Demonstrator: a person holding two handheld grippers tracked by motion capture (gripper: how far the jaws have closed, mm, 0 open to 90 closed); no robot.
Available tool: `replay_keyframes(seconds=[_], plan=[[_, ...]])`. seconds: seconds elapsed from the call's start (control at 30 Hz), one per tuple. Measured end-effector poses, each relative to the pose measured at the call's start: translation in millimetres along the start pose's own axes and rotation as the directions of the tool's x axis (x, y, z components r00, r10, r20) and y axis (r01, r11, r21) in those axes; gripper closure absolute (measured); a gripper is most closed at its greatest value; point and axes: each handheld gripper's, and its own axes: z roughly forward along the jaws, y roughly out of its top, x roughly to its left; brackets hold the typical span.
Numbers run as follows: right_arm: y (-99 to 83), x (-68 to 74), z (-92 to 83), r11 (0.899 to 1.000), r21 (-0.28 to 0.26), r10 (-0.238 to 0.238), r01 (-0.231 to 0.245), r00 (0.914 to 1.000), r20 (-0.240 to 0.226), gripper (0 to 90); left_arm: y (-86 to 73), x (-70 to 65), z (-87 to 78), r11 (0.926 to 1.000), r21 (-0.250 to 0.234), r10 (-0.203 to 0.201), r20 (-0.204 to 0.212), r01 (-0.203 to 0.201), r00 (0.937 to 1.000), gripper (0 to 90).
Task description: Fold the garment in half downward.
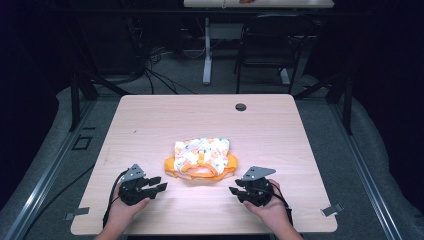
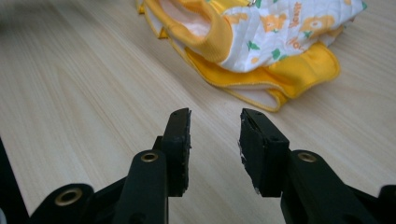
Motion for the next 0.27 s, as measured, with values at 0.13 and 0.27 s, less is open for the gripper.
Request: replay_keyframes(seconds=[0.13,0.27], plan=[[-6.4,0.9,3.1,1.000,-0.004,-0.006,0.006,0.9999,0.012,61.2,-5.5,1.8,0.5,0.9996,-0.014,-0.023,0.002,0.023,0.9997,56.7],[-11.4,0.2,6.1,1.000,-0.008,-0.002,0.002,0.9999,0.013,60.2,-9.0,3.0,0.8,0.9996,-0.012,-0.024,-0.013,0.024,0.9996,55.5]])
